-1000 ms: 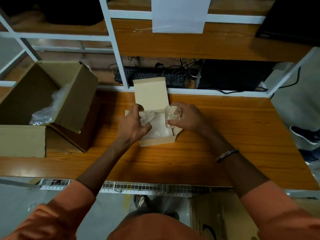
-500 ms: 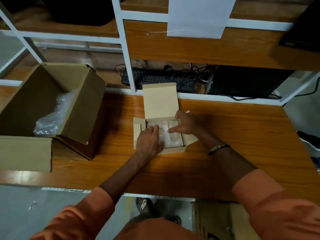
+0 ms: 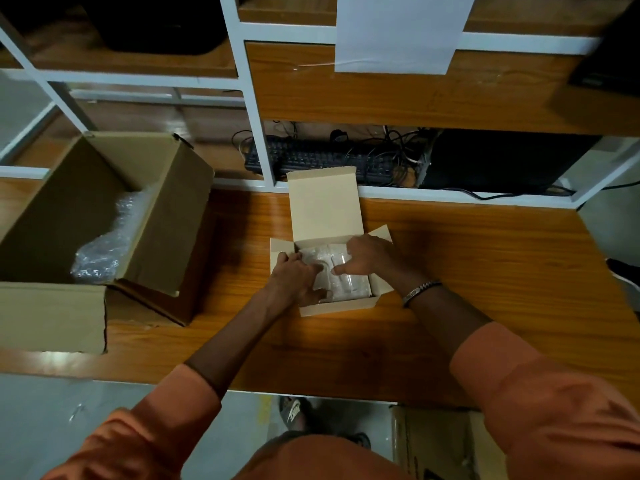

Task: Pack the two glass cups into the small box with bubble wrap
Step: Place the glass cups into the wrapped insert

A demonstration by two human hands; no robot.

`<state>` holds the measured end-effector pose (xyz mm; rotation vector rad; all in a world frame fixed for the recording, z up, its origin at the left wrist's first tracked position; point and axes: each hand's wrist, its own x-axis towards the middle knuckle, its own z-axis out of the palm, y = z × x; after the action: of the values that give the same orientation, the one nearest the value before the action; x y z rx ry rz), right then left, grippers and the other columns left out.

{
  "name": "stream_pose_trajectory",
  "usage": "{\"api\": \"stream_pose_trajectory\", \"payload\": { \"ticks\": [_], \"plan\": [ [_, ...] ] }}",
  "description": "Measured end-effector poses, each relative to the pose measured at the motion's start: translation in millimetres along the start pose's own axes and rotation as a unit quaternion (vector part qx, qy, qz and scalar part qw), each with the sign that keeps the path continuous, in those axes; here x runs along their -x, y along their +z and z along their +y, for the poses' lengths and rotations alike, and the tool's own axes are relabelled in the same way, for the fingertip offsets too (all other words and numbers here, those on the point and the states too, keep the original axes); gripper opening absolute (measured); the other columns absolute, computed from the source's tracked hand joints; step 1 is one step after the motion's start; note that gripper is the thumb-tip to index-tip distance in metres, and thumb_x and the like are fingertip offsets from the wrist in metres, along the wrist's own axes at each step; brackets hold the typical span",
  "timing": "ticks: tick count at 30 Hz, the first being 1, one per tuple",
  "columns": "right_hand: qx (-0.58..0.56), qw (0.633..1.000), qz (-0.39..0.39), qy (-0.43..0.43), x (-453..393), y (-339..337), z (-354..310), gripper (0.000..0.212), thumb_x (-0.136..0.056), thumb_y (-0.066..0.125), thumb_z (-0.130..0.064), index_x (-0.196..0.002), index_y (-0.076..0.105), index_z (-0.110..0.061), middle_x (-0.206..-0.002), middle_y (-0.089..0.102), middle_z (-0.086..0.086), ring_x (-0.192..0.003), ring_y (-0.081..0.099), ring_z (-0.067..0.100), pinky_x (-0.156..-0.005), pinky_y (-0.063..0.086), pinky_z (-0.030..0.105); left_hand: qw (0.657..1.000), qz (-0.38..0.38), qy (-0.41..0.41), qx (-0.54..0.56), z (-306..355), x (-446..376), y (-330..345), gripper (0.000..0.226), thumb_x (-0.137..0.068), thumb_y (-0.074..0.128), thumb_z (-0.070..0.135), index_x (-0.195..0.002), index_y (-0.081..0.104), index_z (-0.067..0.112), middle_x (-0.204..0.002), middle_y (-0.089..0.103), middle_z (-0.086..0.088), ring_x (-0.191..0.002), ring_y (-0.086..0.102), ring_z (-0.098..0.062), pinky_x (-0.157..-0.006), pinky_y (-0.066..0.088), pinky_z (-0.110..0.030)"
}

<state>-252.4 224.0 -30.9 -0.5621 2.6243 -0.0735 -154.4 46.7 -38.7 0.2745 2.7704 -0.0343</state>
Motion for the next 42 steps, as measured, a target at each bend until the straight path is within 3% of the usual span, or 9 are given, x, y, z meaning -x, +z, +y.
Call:
{"api": "stream_pose_trajectory", "payload": {
  "ticks": [4, 8, 11, 13, 16, 20, 26, 32, 42],
  "plan": [
    [0.023, 0.999, 0.031, -0.03, 5.8, 5.6, 1.6, 0.074, -0.085, 0.066, -0.073, -0.125, 0.063, -0.012, -0.128, 0.065, 0.01, -0.109, 0.064, 0.029, -0.074, 0.042, 0.034, 0.998, -0.032, 0.019, 0.044, -11.5, -4.2, -11.1, 0.073, -0.093, 0.061, 0.066, -0.154, 0.048, 0.03, -0.158, 0.049, -0.007, -0.148, 0.035, -0.032, -0.113, 0.025, -0.048],
    [0.003, 0.993, 0.084, -0.089, 11.6, 6.7, 4.1, 0.061, -0.087, 0.076, -0.053, -0.134, 0.057, -0.019, -0.131, 0.057, 0.005, -0.115, 0.061, 0.027, -0.075, 0.04, 0.032, 0.996, -0.045, 0.035, 0.069, -19.1, -16.5, -14.6, 0.096, -0.079, 0.075, 0.07, -0.158, 0.041, 0.028, -0.166, 0.039, -0.002, -0.157, 0.02, -0.03, -0.12, 0.017, -0.053],
    [-0.036, 0.99, 0.05, -0.126, 13.1, 6.9, 8.6, 0.058, -0.089, 0.078, -0.037, -0.141, 0.056, -0.023, -0.14, 0.058, 0.004, -0.13, 0.055, 0.026, -0.094, 0.049, 0.035, 0.993, -0.082, 0.033, 0.084, -23.8, -25.0, -13.8, 0.111, -0.072, 0.075, 0.077, -0.162, 0.032, 0.029, -0.169, 0.033, -0.002, -0.158, 0.013, -0.032, -0.122, 0.012, -0.055],
    [-0.007, 0.991, 0.009, -0.133, 14.9, 4.2, 11.3, 0.075, -0.083, 0.083, -0.039, -0.149, 0.051, -0.022, -0.145, 0.055, 0.007, -0.136, 0.049, 0.028, -0.104, 0.048, 0.042, 0.99, -0.108, 0.03, 0.081, -26.3, -28.7, -12.3, 0.119, -0.069, 0.075, 0.081, -0.164, 0.025, 0.029, -0.171, 0.026, -0.005, -0.159, 0.006, -0.033, -0.123, 0.008, -0.056],
    [0.074, 0.987, -0.032, -0.137, 15.0, 3.6, 9.6, 0.098, -0.072, 0.091, -0.041, -0.155, 0.042, -0.019, -0.142, 0.051, 0.01, -0.134, 0.045, 0.029, -0.102, 0.05, 0.046, 0.991, -0.106, 0.038, 0.073, -26.6, -33.5, -11.0, 0.12, -0.066, 0.073, 0.084, -0.163, 0.029, 0.03, -0.17, 0.028, -0.006, -0.157, 0.011, -0.034, -0.122, 0.011, -0.056],
    [0.102, 0.983, -0.019, -0.151, 16.2, 12.2, 5.4, 0.111, -0.069, 0.09, -0.045, -0.158, 0.031, -0.016, -0.146, 0.048, 0.009, -0.135, 0.044, 0.029, -0.1, 0.05, 0.043, 0.996, -0.001, 0.09, 0.007, -23.8, -35.8, -6.7, 0.11, -0.063, 0.065, 0.091, -0.15, 0.05, 0.025, -0.155, 0.052, 0.002, -0.143, 0.039, -0.027, -0.11, 0.028, -0.047],
    [0.089, 0.984, -0.021, -0.152, 16.1, 9.7, 10.3, 0.11, -0.071, 0.089, -0.051, -0.155, 0.033, -0.008, -0.152, 0.044, 0.013, -0.14, 0.043, 0.031, -0.11, 0.045, 0.046, 0.996, 0.05, 0.075, 0.014, -31.9, -29.5, -10.4, 0.111, -0.063, 0.069, 0.087, -0.152, 0.046, 0.025, -0.152, 0.052, 0.001, -0.134, 0.044, -0.024, -0.109, 0.032, -0.045],
    [0.127, 0.981, 0.013, -0.148, 13.8, 11.0, 12.2, 0.105, -0.067, 0.079, -0.069, -0.147, 0.042, -0.012, -0.144, 0.053, 0.01, -0.132, 0.047, 0.029, -0.108, 0.042, 0.044, 0.998, -0.021, 0.034, 0.038, -34.6, -33.5, -6.5, 0.117, -0.063, 0.066, 0.091, -0.158, 0.041, 0.026, -0.162, 0.044, 0.001, -0.147, 0.033, -0.028, -0.117, 0.024, -0.054],
    [0.133, 0.982, 0.028, -0.128, 12.6, 21.7, 12.1, 0.119, -0.069, 0.081, -0.066, -0.159, 0.028, -0.008, -0.148, 0.053, 0.012, -0.133, 0.047, 0.031, -0.112, 0.034, 0.045, 0.992, -0.084, 0.047, 0.083, -35.1, -38.3, -13.8, 0.113, -0.067, 0.073, 0.084, -0.16, 0.037, 0.031, -0.169, 0.032, 0.0, -0.155, 0.019, -0.03, -0.122, 0.014, -0.053]
  ]
}}
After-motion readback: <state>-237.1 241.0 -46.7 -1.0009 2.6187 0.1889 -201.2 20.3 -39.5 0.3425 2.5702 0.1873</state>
